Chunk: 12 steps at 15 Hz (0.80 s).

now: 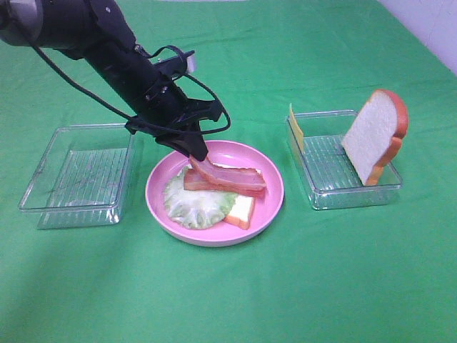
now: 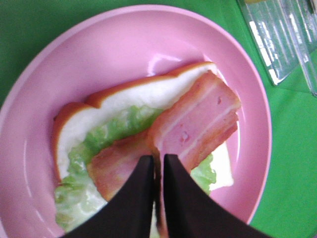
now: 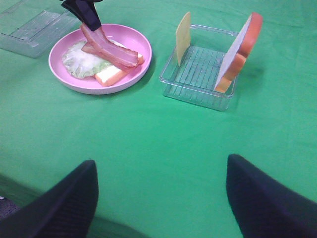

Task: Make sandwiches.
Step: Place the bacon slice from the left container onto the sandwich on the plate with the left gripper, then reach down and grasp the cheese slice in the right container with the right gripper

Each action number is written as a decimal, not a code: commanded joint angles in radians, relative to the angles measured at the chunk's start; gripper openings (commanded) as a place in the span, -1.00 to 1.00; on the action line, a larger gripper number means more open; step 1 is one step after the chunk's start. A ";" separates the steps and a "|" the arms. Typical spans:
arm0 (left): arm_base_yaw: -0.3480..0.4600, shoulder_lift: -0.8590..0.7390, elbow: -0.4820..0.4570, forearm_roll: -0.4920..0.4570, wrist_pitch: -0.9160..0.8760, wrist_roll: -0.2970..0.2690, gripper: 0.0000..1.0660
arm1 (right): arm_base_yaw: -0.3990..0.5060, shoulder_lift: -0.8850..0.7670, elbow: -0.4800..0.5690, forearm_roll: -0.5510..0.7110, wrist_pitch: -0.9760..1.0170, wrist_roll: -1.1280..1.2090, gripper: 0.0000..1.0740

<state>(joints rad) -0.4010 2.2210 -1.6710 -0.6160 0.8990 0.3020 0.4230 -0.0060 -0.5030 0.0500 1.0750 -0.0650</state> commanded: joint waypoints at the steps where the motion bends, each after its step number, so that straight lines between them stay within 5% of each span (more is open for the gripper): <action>1: -0.003 -0.003 -0.003 0.019 -0.008 -0.021 -0.28 | -0.001 -0.007 -0.001 0.000 -0.014 -0.006 0.30; 2: -0.003 -0.013 -0.003 0.019 0.002 -0.022 0.09 | -0.001 -0.007 -0.001 0.000 -0.014 -0.006 0.30; 4: 0.005 -0.043 -0.003 0.024 0.016 -0.023 0.41 | -0.001 -0.007 -0.001 0.000 -0.014 -0.006 0.30; 8: 0.061 -0.211 -0.004 0.167 0.075 -0.029 0.41 | -0.001 -0.007 -0.001 0.000 -0.014 -0.006 0.30; 12: 0.086 -0.402 -0.004 0.362 0.240 -0.161 0.41 | -0.001 -0.007 -0.001 0.000 -0.014 -0.006 0.30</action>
<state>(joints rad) -0.3170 1.8360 -1.6710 -0.2710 1.1140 0.1620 0.4230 -0.0060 -0.5030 0.0500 1.0750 -0.0650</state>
